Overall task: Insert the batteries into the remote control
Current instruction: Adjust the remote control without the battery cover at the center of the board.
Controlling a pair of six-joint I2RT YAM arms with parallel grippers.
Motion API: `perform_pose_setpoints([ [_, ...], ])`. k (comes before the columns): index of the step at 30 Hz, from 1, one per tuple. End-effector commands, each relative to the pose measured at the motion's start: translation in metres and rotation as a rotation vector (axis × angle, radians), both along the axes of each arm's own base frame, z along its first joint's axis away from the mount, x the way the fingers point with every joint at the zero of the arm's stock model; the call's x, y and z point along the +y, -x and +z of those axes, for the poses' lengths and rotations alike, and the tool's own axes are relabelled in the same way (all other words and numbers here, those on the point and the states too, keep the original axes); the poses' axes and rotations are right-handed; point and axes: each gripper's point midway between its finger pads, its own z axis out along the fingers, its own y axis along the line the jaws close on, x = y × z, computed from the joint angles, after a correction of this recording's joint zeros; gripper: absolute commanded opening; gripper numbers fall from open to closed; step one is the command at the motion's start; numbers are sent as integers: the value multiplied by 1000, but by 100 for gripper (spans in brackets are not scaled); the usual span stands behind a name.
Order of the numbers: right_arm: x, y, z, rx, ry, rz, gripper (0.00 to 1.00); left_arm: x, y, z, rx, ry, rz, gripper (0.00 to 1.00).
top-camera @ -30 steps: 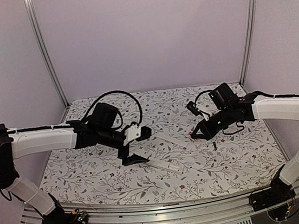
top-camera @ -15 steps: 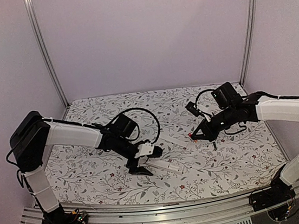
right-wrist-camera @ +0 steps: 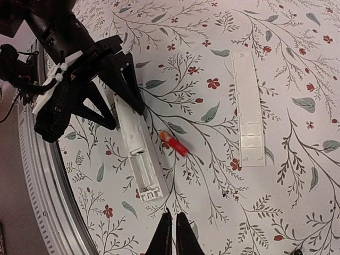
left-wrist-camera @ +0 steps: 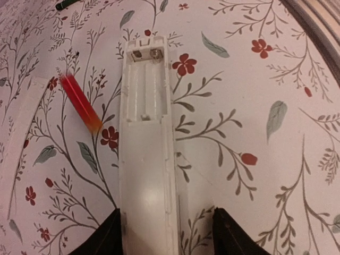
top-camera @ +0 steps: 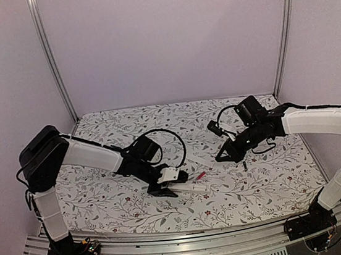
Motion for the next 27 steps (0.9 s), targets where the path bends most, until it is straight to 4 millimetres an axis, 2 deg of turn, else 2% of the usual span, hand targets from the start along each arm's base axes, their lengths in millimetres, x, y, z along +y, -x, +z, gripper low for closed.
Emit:
perform_pose_setpoints([
  [1, 2, -2, 1, 3, 8, 18, 0, 0, 9, -8, 12, -35, -21, 53],
  [7, 3, -2, -1, 5, 12, 27, 0, 1, 18, -6, -26, -38, -23, 46],
  [10, 4, -4, -2, 9, 15, 30, 0, 3, 20, -8, -9, -48, -13, 48],
  [13, 6, -5, -3, 13, 19, 35, 0, 1, 21, 0, 11, -45, -10, 53],
  [15, 6, -5, -3, 12, 17, 37, 0, -3, 20, 13, 19, -24, -1, 56],
  [19, 7, -7, -1, -2, 11, 37, 0, -15, 15, 55, 23, 71, 37, 66],
  [22, 9, -10, -1, -1, 8, 30, 0, -26, -9, 101, 91, 195, 171, 72],
  [24, 9, -11, -2, -1, 4, 25, 1, -23, -29, 128, 150, 287, 264, 75],
  [25, 9, -11, -2, -2, 3, 22, 2, -18, -35, 133, 142, 308, 285, 76],
  [27, 8, -12, -2, -10, 5, 13, 4, -5, -44, 128, 81, 296, 313, 81],
])
